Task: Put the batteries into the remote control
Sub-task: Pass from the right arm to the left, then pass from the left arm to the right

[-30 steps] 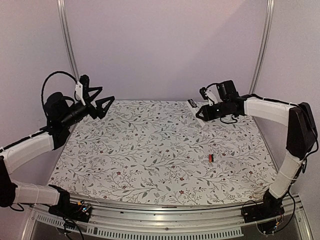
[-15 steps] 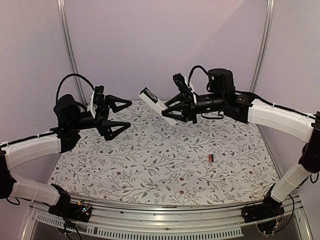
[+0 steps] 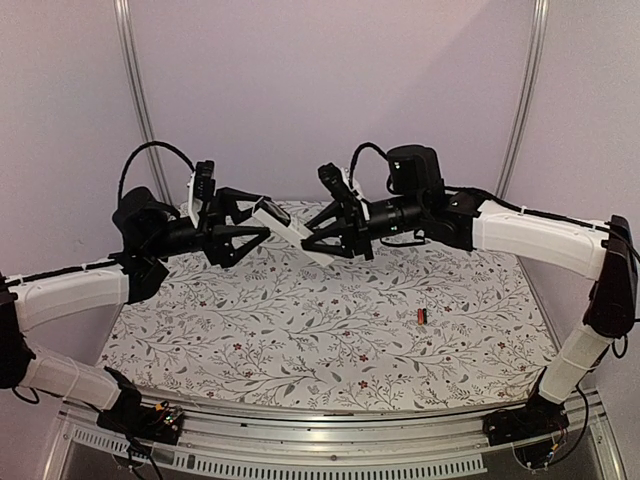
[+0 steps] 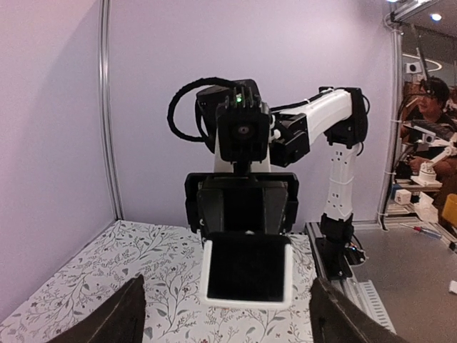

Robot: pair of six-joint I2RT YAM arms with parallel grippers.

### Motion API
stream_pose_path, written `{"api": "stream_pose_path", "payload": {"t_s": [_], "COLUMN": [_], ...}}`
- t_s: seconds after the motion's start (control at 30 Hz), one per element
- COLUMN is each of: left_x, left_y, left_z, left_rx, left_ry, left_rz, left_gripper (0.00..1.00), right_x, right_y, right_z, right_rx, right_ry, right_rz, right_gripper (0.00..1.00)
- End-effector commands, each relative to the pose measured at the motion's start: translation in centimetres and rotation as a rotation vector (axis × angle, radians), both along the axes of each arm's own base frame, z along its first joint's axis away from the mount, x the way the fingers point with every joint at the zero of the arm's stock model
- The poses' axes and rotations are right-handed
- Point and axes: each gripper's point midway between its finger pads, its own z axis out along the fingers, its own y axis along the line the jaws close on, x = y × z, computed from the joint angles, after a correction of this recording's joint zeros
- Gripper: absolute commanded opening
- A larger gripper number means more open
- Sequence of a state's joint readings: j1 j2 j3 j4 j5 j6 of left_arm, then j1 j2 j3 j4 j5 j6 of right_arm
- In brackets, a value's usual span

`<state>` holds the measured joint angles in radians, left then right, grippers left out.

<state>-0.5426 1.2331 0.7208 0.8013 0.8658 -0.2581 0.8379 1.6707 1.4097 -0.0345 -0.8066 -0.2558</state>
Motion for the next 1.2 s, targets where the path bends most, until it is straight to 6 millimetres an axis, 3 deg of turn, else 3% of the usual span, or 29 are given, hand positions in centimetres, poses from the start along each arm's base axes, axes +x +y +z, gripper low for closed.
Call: {"api": "stream_pose_path", "payload": {"t_s": [0.0, 0.3, 0.43, 0.47, 0.57, 0.6, 0.73, 0.8, 0.93, 1.17], "left_x": [0.2, -0.2, -0.4, -0.3, 0.5, 1.1, 3.6, 3.9, 4.0, 4.1], "left_y": [-0.8, -1.2, -1.2, -1.2, -1.0, -0.9, -0.2, 0.0, 0.2, 0.2], "left_z": [0.3, 0.1, 0.2, 0.2, 0.4, 0.4, 0.6, 0.7, 0.5, 0.5], "left_rx": [-0.015, -0.031, -0.035, -0.035, -0.05, -0.058, -0.083, -0.093, -0.094, -0.091], "left_ry": [0.035, 0.081, 0.083, 0.087, 0.115, 0.132, 0.207, 0.219, 0.227, 0.237], "left_rz": [-0.017, -0.079, -0.09, -0.083, -0.027, 0.004, 0.139, 0.157, 0.164, 0.162], "left_gripper": [0.71, 0.38, 0.09, 0.01, 0.0, 0.0, 0.0, 0.0, 0.0, 0.0], "right_x": [-0.1, 0.3, 0.8, 1.2, 3.3, 3.9, 3.7, 4.5, 5.3, 6.9], "right_y": [0.8, 1.3, 1.3, 1.3, 1.1, 0.9, 0.7, -0.2, 0.2, 1.0], "right_z": [0.5, -0.2, -0.4, -0.3, -0.3, 0.4, 0.8, 0.8, -0.2, -1.3], "right_rx": [0.012, -0.004, -0.013, -0.012, -0.02, -0.004, 0.031, 0.021, -0.027, -0.1], "right_ry": [-0.014, -0.011, -0.015, -0.025, -0.046, -0.077, -0.306, -0.424, -0.467, -0.549], "right_rz": [0.026, 0.017, -0.008, -0.034, -0.182, -0.25, -0.492, -0.629, -0.717, -0.841], "right_gripper": [0.0, 0.0, 0.01, 0.12, 0.54, 0.62, 0.74, 0.76, 0.74, 0.6]}}
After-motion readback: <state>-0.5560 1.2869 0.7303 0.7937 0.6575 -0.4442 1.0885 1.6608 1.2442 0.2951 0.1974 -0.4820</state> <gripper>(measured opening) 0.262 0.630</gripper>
